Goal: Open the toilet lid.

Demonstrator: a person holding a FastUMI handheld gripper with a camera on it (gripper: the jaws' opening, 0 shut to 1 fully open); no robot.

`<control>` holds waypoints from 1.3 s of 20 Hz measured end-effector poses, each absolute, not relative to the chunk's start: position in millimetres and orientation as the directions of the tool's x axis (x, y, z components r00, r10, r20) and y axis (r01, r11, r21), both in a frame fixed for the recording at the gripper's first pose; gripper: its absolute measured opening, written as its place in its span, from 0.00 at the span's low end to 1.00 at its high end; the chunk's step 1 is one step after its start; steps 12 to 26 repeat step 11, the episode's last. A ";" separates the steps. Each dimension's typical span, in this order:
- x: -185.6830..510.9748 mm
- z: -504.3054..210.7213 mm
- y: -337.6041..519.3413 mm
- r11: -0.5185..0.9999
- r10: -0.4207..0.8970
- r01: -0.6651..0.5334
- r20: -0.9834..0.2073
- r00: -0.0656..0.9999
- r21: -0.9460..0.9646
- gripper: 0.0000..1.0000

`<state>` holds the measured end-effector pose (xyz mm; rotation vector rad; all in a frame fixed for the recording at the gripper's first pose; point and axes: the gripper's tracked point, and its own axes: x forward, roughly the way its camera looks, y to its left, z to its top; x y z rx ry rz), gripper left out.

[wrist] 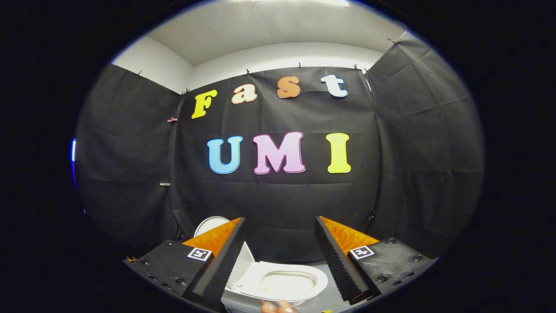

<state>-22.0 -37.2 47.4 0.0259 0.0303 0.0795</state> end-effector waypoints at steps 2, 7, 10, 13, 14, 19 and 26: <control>-20.5 45.3 -36.6 0.996 0.083 -0.082 -0.033 0.996 0.030 0.99; -15.0 39.2 -37.8 0.997 0.078 -0.077 -0.049 0.996 0.030 0.99; -13.3 35.5 -38.2 0.997 0.076 -0.075 -0.057 0.995 0.029 0.99; -12.9 35.1 -38.7 0.997 0.077 -0.076 -0.058 0.995 0.029 0.99; -12.9 35.1 -38.7 0.997 0.077 -0.076 -0.058 0.995 0.029 0.99; -12.9 35.1 -38.7 0.997 0.077 -0.076 -0.058 0.995 0.029 0.99; -12.9 35.1 -38.7 0.997 0.077 -0.076 -0.058 0.995 0.029 0.99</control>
